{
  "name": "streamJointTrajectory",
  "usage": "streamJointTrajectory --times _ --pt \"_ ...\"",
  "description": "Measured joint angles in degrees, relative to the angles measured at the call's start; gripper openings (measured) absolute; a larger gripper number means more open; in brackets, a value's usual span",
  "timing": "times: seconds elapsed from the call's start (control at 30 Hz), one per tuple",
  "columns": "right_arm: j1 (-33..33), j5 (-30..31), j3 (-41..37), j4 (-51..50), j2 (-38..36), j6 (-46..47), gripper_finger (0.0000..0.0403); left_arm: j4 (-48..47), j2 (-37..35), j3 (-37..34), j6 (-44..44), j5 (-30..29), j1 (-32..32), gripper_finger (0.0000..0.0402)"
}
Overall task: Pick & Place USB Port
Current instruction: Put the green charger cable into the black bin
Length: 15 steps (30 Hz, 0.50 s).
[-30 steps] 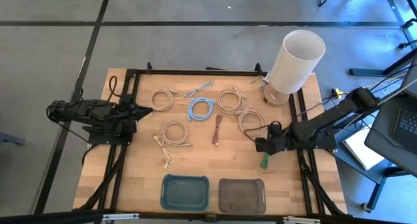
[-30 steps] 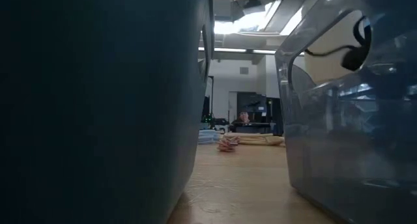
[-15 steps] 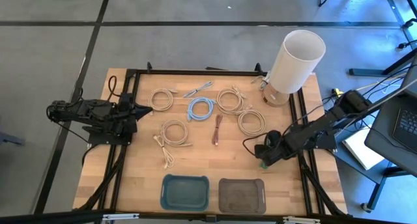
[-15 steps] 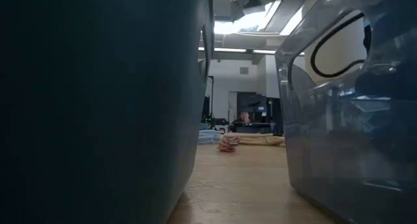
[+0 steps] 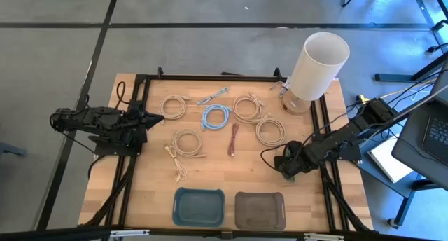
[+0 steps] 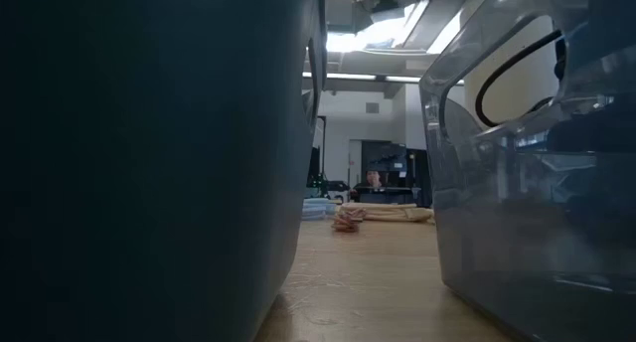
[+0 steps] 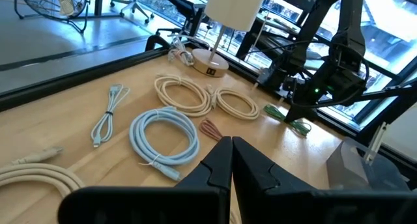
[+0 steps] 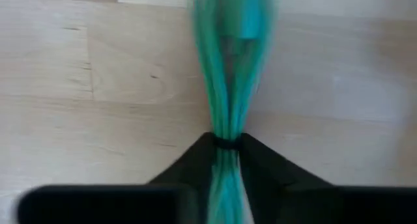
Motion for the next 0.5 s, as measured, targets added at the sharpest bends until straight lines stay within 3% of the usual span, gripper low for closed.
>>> streamJointTrajectory --times 0.07,0.2,0.27,0.5 --pt "0.01 0.39 0.01 -0.06 -0.01 -0.49 0.0023 0.02 0.00 0.00 0.00 0.01 0.01 0.0004" --pt "0.03 1.44 0.38 -0.61 -0.23 -1.17 0.0022 0.00 0.00 0.00 0.01 -0.20 0.00 0.0004" --pt "-0.05 5.39 2.20 -4.02 -0.39 -1.62 0.0017 0.00 0.00 0.00 0.02 -0.32 0.00 0.0004" --pt "0.21 15.42 18.52 -19.42 -2.72 -7.74 0.0015 0.02 0.01 0.00 0.01 -1.91 0.02 0.0004"
